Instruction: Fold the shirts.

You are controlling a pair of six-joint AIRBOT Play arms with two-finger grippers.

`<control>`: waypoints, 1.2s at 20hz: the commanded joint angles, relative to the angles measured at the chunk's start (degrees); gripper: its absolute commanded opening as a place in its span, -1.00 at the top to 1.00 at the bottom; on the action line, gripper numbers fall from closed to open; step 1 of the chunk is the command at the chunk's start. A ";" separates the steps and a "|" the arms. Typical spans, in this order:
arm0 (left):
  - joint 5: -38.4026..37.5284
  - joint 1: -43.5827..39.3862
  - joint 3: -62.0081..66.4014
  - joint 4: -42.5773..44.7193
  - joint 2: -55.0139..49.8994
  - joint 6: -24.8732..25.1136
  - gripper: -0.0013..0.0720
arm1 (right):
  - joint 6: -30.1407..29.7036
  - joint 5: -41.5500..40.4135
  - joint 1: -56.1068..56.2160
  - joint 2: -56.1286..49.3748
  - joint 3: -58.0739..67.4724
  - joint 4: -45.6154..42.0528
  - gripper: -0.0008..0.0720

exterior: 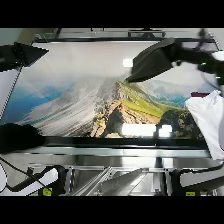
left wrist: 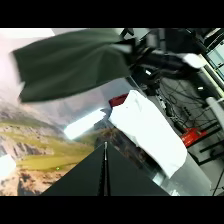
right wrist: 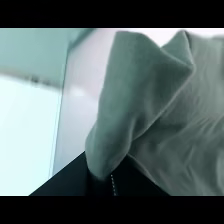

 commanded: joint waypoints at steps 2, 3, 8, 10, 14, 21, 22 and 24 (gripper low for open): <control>-0.83 0.07 -0.02 0.02 0.02 -0.61 0.90 | 27.39 10.05 -18.60 12.31 -0.24 -23.02 0.91; -0.83 0.07 -0.02 0.00 0.02 -0.72 0.90 | 31.67 16.02 -22.32 14.21 -0.61 -29.77 0.91; -0.61 0.04 -0.02 0.00 0.02 -1.22 0.90 | 33.24 39.91 -34.67 21.22 -10.95 -65.31 0.91; -0.59 0.07 -0.04 0.00 0.02 -1.22 0.90 | 30.47 39.69 -38.86 22.77 -17.57 -70.25 0.90; -0.46 0.07 -0.04 0.00 0.02 -1.22 0.90 | 28.96 31.67 -41.72 23.34 -28.46 -71.47 0.90; 1.31 0.04 -0.02 0.00 0.02 -1.22 0.91 | 23.80 35.32 -41.03 21.16 -27.06 -66.73 -0.93; 1.88 0.04 -0.02 -0.02 0.02 -1.22 0.91 | 23.80 36.52 -40.28 21.16 -23.67 -64.13 -0.93; 2.40 0.07 -0.02 -0.42 0.04 -1.22 0.91 | 23.82 37.70 -37.55 21.16 -15.96 -58.29 -0.92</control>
